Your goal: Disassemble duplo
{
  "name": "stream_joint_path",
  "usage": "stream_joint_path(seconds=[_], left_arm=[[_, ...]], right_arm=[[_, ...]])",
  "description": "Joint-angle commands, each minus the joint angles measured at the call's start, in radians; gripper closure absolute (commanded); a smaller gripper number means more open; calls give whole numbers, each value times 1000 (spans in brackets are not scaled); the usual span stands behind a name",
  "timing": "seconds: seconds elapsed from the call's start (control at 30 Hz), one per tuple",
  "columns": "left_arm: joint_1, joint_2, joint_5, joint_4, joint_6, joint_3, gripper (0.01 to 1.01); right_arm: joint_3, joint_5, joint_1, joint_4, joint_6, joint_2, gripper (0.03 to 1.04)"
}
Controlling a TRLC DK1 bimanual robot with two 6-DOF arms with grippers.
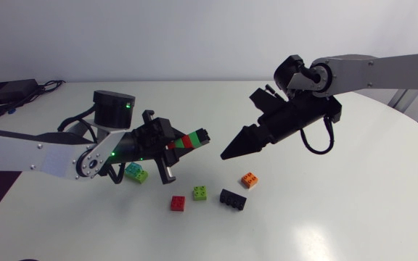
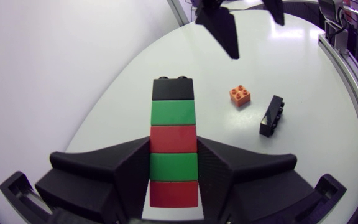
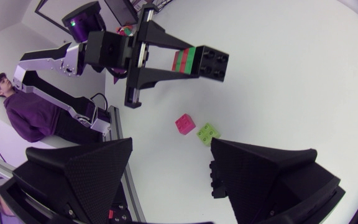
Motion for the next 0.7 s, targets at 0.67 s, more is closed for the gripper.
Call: stream_joint_path(seconds=[0.67], left_arm=[[-189, -110, -49, 39, -79, -61, 720]], right_arm=[[45, -45, -43, -3, 35, 90, 326]])
